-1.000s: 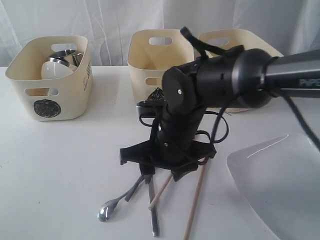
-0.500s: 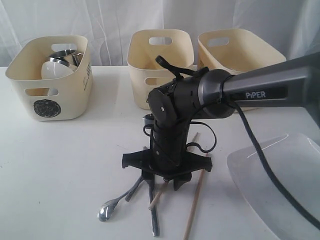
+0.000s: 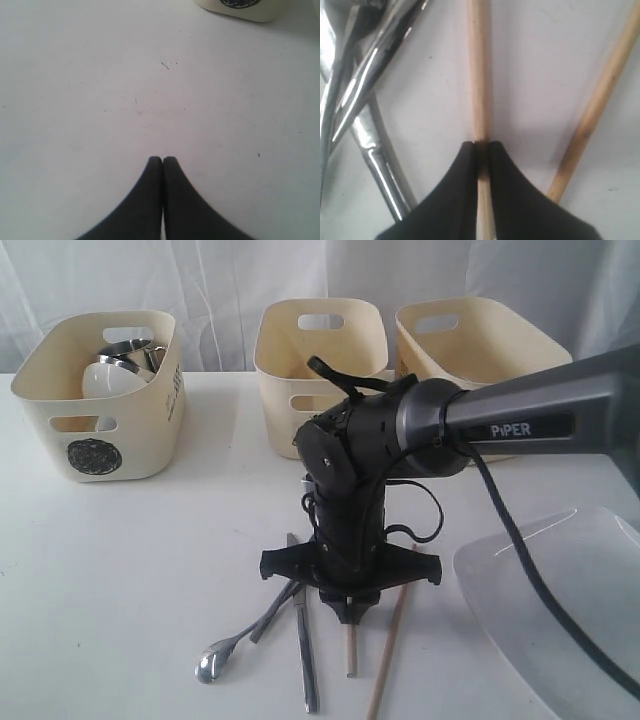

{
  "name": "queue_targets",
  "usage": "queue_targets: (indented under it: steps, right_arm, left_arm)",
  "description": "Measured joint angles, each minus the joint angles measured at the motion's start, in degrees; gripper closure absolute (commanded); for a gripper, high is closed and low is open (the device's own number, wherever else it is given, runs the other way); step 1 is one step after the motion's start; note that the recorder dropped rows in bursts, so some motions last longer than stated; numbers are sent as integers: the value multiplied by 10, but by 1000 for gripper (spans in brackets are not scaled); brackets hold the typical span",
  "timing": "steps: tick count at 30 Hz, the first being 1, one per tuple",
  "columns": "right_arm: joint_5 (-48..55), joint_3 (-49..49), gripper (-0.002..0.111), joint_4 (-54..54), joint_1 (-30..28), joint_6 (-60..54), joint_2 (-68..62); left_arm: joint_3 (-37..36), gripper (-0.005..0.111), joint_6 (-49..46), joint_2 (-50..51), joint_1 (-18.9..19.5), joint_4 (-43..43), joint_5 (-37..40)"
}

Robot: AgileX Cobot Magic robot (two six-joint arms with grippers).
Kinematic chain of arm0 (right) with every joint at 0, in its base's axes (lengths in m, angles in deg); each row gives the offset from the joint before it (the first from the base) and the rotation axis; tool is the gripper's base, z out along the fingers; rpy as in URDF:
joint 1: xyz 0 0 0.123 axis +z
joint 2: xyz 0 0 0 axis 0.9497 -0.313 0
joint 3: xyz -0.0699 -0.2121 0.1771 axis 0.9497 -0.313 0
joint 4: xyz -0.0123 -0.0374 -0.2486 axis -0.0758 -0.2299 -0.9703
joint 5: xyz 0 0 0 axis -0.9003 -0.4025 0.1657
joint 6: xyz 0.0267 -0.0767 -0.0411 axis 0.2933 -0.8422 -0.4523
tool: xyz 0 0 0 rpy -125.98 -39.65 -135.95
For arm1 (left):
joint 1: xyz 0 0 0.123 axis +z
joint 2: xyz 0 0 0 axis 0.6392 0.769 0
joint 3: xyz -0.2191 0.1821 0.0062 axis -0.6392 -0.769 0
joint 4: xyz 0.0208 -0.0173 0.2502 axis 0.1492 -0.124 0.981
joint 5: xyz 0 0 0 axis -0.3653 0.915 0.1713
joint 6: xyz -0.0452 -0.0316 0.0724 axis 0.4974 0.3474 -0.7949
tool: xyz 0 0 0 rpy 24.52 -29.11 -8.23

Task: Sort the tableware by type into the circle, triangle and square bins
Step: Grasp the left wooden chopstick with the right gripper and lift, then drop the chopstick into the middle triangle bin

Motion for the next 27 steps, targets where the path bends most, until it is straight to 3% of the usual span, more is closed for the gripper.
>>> queue_targets:
  steps: [7,16,20,27]
  right_arm:
    - [33,0,108,-68,0,-99,48]
    - [36,0,108,-75,0,-247,207]
    - [-49,18,108,-88,-9,-269,267]
    - [-262,68,108,-74,-135,-296,227]
  left_arm:
    - [0,106,0,0,0,0,0]
    - [0,106,0,0,0,0,0]
    - [0,106,0,0,0,0,0]
    - [0,106,0,0,0,0,0]
